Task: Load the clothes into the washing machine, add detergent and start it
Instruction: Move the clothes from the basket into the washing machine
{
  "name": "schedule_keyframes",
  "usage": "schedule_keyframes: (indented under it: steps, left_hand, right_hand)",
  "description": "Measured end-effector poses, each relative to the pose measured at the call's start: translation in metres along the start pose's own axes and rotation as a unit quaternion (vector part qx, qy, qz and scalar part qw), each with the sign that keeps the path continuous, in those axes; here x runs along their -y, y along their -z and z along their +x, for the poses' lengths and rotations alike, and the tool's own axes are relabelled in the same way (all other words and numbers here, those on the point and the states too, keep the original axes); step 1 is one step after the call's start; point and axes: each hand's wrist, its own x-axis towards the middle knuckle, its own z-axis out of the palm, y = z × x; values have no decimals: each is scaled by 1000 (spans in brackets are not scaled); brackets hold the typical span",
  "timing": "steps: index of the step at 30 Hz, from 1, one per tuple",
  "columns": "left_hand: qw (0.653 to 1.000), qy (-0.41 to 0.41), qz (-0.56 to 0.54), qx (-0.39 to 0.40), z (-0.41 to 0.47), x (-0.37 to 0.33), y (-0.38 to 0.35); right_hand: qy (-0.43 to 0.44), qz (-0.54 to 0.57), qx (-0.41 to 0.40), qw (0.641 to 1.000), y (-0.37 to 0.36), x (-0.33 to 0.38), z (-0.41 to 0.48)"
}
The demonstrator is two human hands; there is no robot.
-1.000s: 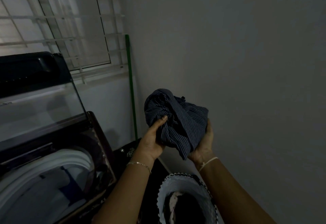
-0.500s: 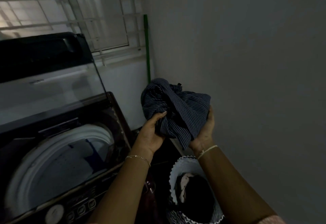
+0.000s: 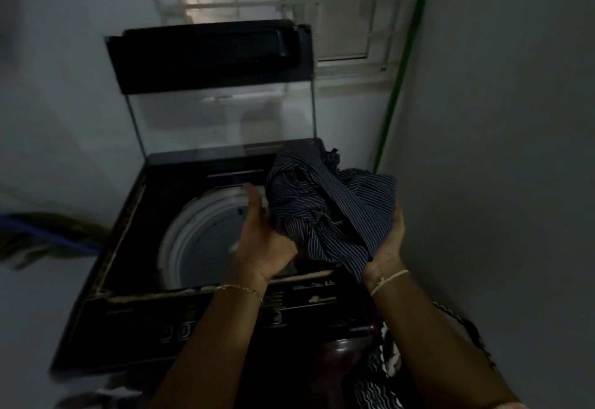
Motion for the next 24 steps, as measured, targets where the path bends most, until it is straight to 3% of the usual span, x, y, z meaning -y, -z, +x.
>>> schedule_keyframes:
  steps: [3,9,13,18,24]
  left_hand:
    - [998,-12,-39,-51,-6,-45,27]
    - [986,-6,19,-167,-18,-117,92]
    - [966,9,83,-243,-15,-145,140]
    - [952,55,77,-290,5,-159,193]
    - [922,84,60,-372,33,-148,228]
  right_hand:
    - [-17,-3,15,1000,-23,-31,17]
    - [-84,-29,10,996,-51,-105,61]
    - [-113,-64,-25,991,-59,-148,84]
    - [-140,-103,-80,982,-56,-183,119]
    - [-146,-245,-178,942,-42,-199,167]
